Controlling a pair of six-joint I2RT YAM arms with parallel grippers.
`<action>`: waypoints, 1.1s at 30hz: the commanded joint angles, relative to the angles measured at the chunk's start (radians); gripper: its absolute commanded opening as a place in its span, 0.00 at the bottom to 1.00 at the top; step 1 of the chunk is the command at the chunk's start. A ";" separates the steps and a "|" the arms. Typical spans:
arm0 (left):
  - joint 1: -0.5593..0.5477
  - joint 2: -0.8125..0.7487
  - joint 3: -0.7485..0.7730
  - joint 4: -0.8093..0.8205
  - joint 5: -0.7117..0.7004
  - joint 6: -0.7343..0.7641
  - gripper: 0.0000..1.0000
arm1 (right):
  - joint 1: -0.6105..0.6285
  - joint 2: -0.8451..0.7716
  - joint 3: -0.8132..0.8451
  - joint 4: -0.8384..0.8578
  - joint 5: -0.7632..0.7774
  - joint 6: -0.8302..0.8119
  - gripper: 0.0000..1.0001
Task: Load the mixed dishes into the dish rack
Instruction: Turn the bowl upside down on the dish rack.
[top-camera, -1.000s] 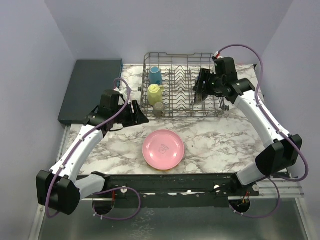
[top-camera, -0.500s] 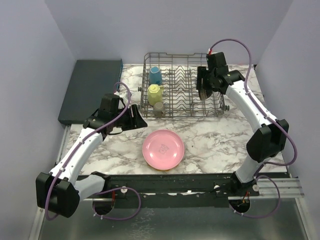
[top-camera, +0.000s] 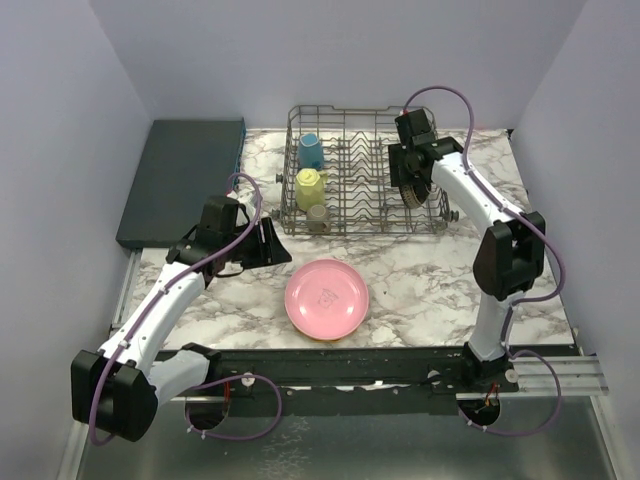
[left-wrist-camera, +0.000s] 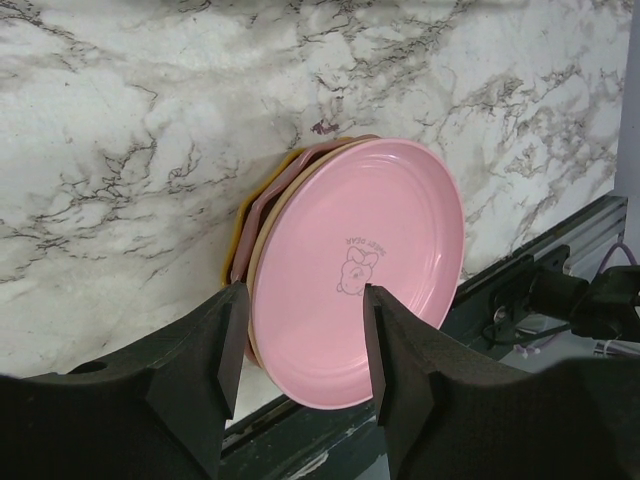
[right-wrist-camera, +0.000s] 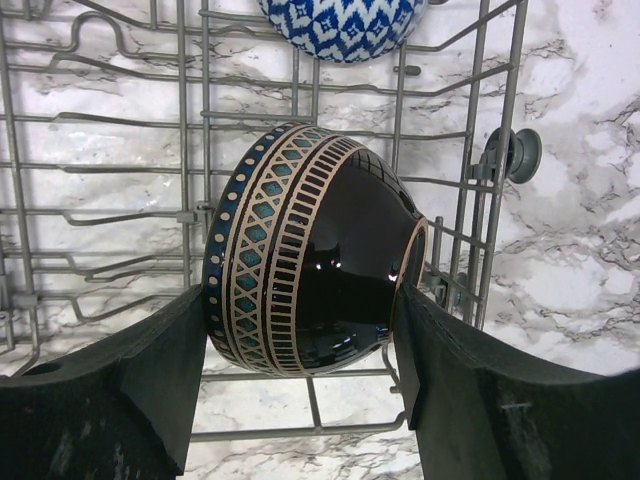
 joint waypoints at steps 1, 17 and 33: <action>0.000 -0.018 -0.016 0.013 -0.024 0.021 0.55 | -0.002 0.043 0.083 -0.009 0.100 -0.041 0.00; 0.000 -0.020 -0.020 0.021 -0.026 0.024 0.54 | 0.041 0.186 0.167 -0.060 0.285 -0.075 0.00; 0.000 -0.013 -0.018 0.020 -0.029 0.026 0.54 | 0.065 0.270 0.190 -0.059 0.398 -0.117 0.00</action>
